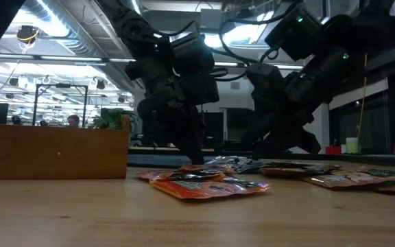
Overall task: Pick & Place Tea
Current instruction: Put the purple tea bag into the right section of the wooden organizer
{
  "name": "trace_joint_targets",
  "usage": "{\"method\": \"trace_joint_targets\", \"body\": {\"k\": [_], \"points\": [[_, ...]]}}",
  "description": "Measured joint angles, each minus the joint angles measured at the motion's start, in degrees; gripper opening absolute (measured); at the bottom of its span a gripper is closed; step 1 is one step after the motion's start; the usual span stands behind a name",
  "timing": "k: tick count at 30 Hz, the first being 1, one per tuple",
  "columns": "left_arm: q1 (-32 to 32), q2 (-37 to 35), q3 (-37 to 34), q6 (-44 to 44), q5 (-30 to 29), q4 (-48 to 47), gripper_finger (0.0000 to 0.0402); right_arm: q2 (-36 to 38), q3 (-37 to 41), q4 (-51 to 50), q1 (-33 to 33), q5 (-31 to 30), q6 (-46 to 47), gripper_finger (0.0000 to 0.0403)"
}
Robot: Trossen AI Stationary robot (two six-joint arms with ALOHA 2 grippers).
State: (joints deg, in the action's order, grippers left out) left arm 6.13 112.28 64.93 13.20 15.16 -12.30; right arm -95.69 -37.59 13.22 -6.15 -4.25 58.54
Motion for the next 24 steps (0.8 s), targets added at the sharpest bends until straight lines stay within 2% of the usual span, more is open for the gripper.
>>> {"method": "trace_joint_targets", "body": {"k": [9, 24], "points": [[0.00, -3.02, 0.58, 0.10, -0.28, -4.82, 0.0001, -2.35, -1.50, -0.10, 0.00, 1.38, -0.72, 0.0152], [-0.15, -1.60, 0.71, -0.33, 3.04, -6.41, 0.0001, -2.35, -1.50, -0.11, 0.00, 1.36, -0.95, 0.0152]]}}
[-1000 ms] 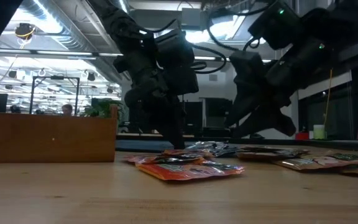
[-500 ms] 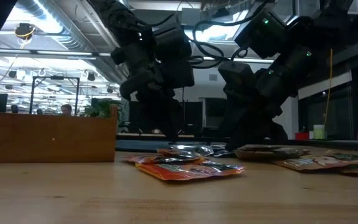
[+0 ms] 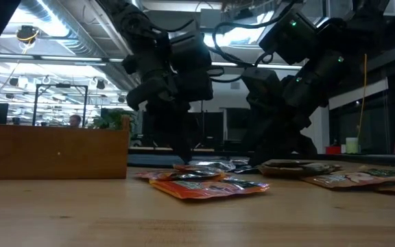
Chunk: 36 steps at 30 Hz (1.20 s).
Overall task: Pick & Place Tea
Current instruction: Put the purple tea bag into the right section of the wooden organizer
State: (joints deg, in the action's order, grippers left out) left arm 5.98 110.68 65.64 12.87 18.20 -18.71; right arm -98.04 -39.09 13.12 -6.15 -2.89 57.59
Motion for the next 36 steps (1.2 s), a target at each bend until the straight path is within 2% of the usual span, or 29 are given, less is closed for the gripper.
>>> {"method": "trace_joint_targets", "body": {"k": [18, 32, 36], "points": [[0.11, 2.64, 0.13, -1.54, 0.09, 5.40, 0.0002, -0.64, 0.02, 1.02, 0.00, -0.01, 2.02, 0.0152], [0.13, 2.75, -0.01, -3.11, -0.28, 6.96, 0.0002, -3.93, -0.09, 6.35, 0.00, -0.07, 1.88, 0.0151], [0.13, 2.76, -0.01, -2.65, -0.28, 6.96, 0.0005, -3.98, -0.02, 6.30, 0.00, -0.05, 1.35, 0.0134]]}}
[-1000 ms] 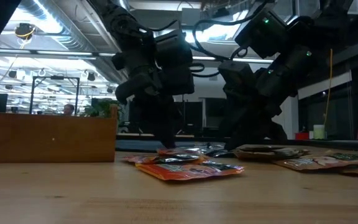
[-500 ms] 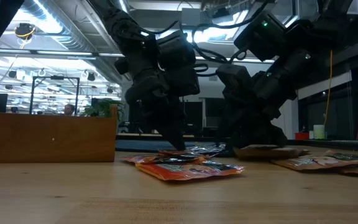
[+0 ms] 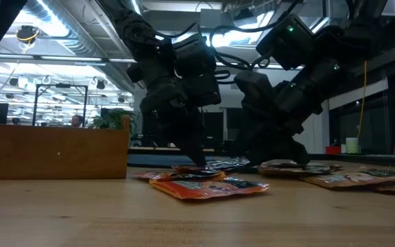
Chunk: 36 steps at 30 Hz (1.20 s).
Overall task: Pick & Place Tea
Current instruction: Put the purple tea bag into the right section of the wooden organizer
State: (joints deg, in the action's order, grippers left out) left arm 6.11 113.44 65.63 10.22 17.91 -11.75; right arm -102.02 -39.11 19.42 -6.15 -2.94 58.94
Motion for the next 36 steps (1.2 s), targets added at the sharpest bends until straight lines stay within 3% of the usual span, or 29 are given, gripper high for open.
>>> {"method": "trace_joint_targets", "body": {"k": [9, 17, 26, 31, 36], "points": [[0.00, 0.01, 0.00, 0.00, 0.20, -0.37, 0.0005, -0.11, -0.04, -0.22, 0.00, 0.02, -2.85, 0.0011], [0.02, -2.21, -0.31, -0.78, -0.77, -3.17, 0.0006, -0.11, -0.07, -0.09, 0.00, 0.08, -7.32, 0.0005], [-0.86, -12.63, -0.17, -7.17, -0.72, -5.83, 0.0006, 0.04, -1.25, 0.29, 0.15, 3.38, -18.71, 0.0004], [-1.31, -18.84, -0.11, -10.36, -2.70, -8.77, 0.0006, 0.07, -5.47, -3.27, 0.26, 5.41, -26.18, 0.0003], [-2.06, -23.90, -1.46, -15.81, -3.50, -12.27, 0.0006, 0.07, -13.09, -12.93, 0.21, 5.71, -35.87, 0.0003]]}}
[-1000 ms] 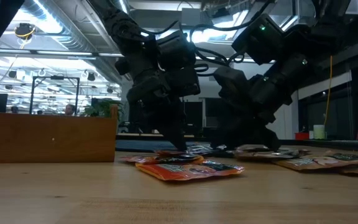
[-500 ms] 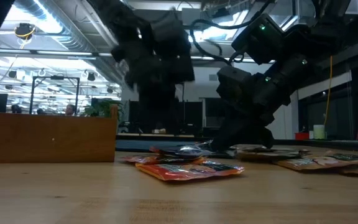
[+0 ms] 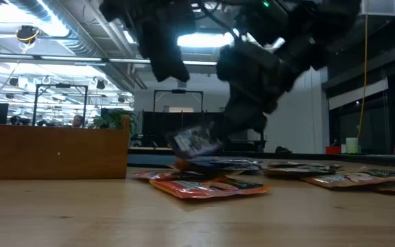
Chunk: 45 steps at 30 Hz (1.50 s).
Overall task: Pick & Place Tea
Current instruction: Put the purple tea bag into the right section of the wooden organizer
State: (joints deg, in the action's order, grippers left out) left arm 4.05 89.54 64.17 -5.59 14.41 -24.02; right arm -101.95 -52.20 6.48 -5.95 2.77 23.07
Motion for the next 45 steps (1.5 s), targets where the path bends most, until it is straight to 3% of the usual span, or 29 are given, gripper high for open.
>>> {"method": "trace_joint_targets", "body": {"k": [7, 20, 28, 35, 45], "points": [[-1.95, -2.58, -1.04, -4.85, 0.10, -6.47, 0.0041, 0.09, -9.68, -12.89, -0.49, -2.97, -12.12, 0.0003], [-5.20, -2.21, -1.06, -8.02, -11.63, -6.16, 0.0138, 0.11, -13.93, -13.05, -0.49, -3.16, -20.56, 0.0003], [-4.30, -2.21, -1.06, -10.22, -10.75, -6.18, 0.0152, 0.11, -15.50, -12.30, -0.49, -4.66, -24.08, 0.0003], [-4.28, -2.21, -1.06, -11.71, -8.13, -5.24, 0.0130, 0.11, -15.56, -11.90, -0.49, -6.78, -25.31, 0.0003], [-4.28, -2.21, -1.06, -13.85, -5.67, -3.34, 0.0007, 0.11, -15.56, -11.42, -0.49, -6.76, -25.05, 0.0039]]}}
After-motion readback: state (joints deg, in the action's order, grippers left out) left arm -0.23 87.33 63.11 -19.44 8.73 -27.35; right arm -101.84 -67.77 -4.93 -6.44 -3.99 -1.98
